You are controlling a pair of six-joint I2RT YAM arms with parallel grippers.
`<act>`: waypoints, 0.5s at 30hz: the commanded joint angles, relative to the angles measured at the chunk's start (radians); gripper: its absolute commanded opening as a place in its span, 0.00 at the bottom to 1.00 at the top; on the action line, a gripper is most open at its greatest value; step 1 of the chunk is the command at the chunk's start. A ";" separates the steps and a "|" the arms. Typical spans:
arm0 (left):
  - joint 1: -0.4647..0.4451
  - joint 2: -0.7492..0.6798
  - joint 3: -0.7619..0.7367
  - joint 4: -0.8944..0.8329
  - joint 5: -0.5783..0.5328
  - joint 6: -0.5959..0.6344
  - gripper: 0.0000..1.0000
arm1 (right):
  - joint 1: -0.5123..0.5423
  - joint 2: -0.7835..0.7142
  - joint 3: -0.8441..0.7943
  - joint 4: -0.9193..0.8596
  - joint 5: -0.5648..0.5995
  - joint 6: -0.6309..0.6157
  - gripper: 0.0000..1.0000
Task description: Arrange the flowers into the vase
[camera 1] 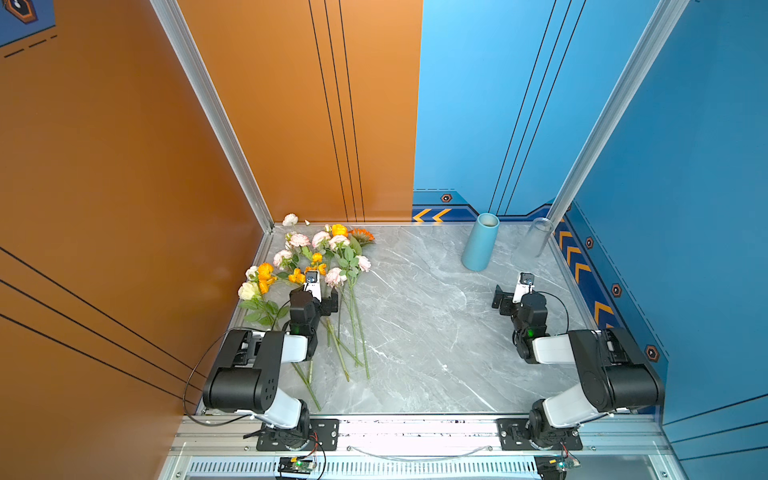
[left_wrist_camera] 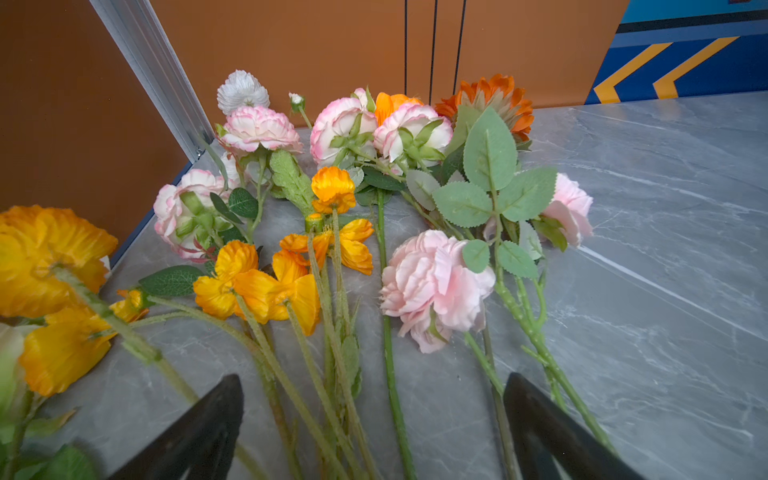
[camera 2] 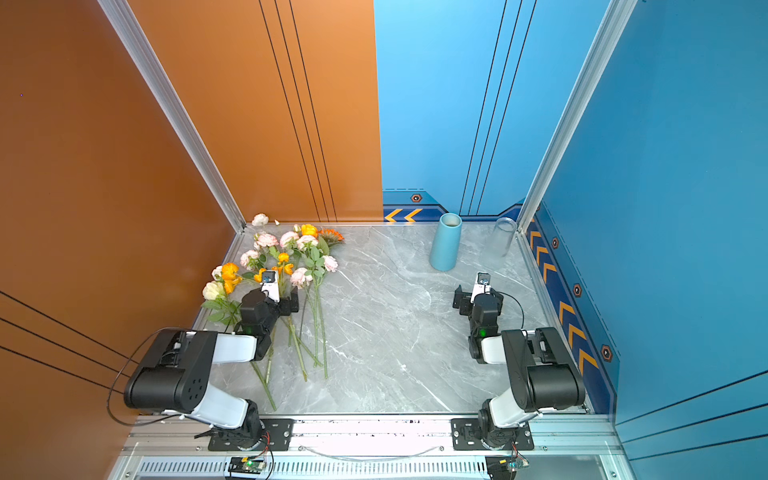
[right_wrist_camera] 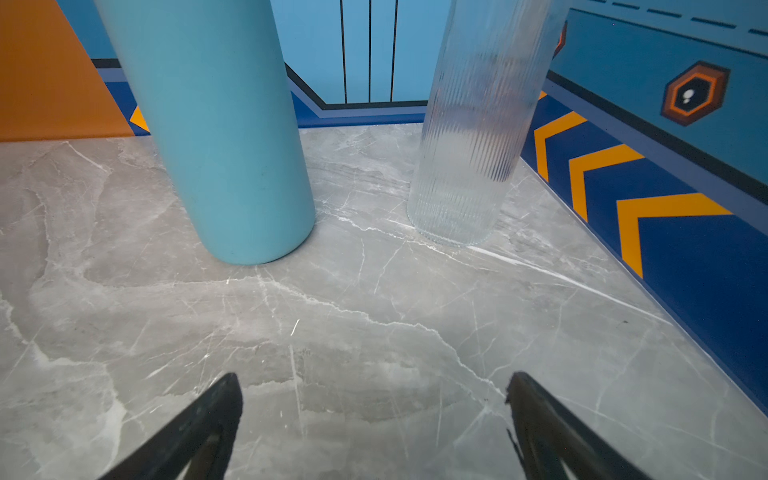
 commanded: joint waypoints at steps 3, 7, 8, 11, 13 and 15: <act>-0.157 -0.138 0.052 -0.142 -0.237 0.117 0.98 | 0.012 -0.183 -0.028 -0.079 0.068 0.014 1.00; -0.250 -0.212 0.192 -0.305 -0.110 0.045 0.98 | 0.018 -0.339 0.028 -0.357 -0.017 0.064 1.00; -0.267 -0.219 0.245 -0.364 -0.045 0.013 0.98 | 0.023 -0.373 0.032 -0.391 -0.033 0.075 1.00; -0.345 -0.204 0.461 -0.612 0.181 -0.051 0.98 | 0.035 -0.489 0.044 -0.477 -0.085 0.083 1.00; -0.421 -0.185 0.600 -0.763 0.263 -0.021 0.98 | 0.038 -0.542 0.097 -0.557 -0.158 0.072 1.00; -0.476 -0.159 0.728 -0.869 0.346 0.021 0.98 | 0.048 -0.539 0.168 -0.608 -0.198 0.050 1.00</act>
